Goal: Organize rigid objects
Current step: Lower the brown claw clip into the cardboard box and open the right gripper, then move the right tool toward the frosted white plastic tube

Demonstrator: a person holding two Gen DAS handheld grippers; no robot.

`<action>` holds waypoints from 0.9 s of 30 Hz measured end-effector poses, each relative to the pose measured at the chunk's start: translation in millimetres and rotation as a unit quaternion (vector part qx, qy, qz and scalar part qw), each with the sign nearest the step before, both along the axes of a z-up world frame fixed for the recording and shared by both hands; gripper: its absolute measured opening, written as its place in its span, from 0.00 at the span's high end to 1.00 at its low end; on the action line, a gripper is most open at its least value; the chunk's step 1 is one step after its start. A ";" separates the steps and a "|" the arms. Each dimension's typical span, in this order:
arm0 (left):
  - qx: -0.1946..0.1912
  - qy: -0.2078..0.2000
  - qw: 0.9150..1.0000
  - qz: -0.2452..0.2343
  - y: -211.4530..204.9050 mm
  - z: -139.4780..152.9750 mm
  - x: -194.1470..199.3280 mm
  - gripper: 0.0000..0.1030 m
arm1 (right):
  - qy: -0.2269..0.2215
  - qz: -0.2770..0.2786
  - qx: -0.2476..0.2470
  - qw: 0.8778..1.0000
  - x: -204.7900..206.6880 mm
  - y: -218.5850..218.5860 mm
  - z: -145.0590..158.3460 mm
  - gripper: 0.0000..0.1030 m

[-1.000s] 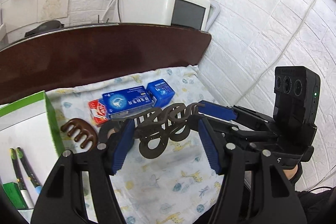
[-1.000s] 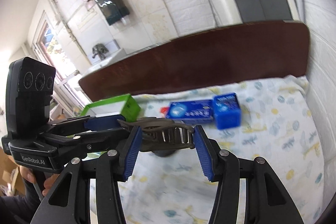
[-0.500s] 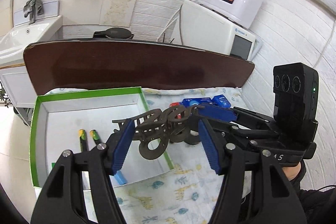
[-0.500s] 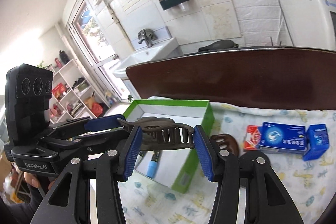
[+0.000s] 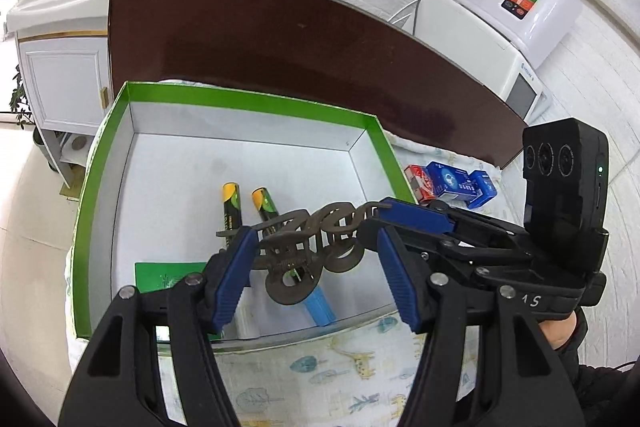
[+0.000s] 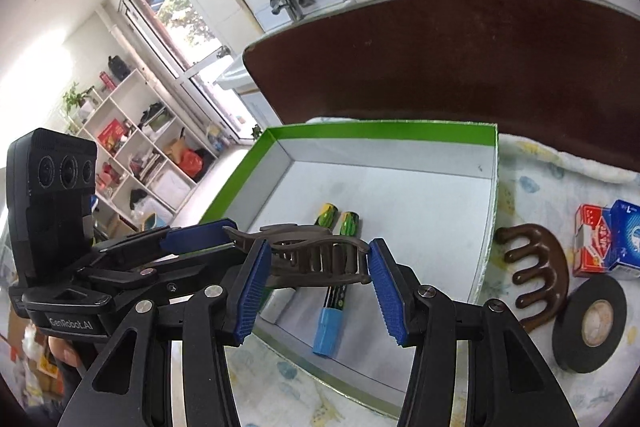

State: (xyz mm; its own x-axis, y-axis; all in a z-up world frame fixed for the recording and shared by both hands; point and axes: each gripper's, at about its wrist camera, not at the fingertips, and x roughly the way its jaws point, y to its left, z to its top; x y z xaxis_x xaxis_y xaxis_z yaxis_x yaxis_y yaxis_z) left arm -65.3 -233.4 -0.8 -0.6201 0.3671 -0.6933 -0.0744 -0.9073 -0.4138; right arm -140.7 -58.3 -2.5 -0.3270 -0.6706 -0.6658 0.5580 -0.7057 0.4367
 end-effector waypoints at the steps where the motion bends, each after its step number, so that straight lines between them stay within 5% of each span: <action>1: -0.002 -0.003 1.000 0.001 -0.4 -2.7 -1.1 0.41 | -0.004 0.002 0.005 1.000 -0.7 -3.2 -4.7 0.48; 12: -0.017 -0.012 1.000 0.008 1.8 -1.5 -1.3 0.39 | -0.008 0.004 0.031 0.999 -1.4 -4.2 -16.1 0.48; 19: -0.047 0.052 0.997 0.027 25.5 51.9 7.1 0.24 | 0.031 -0.015 0.016 0.999 9.1 28.2 26.2 0.48; 27: -0.068 0.090 0.993 -0.029 103.3 83.6 9.0 0.19 | 0.095 -0.091 0.002 0.991 36.7 111.2 84.8 0.38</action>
State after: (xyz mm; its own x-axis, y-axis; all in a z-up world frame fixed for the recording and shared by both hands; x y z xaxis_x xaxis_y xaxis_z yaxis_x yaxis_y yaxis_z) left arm -56.2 -130.1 82.8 -0.7187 0.3158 -0.6195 -0.1893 -0.9461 -0.2627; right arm -104.0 52.9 82.3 -0.5628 -0.5866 -0.5824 0.4932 -0.8037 0.3330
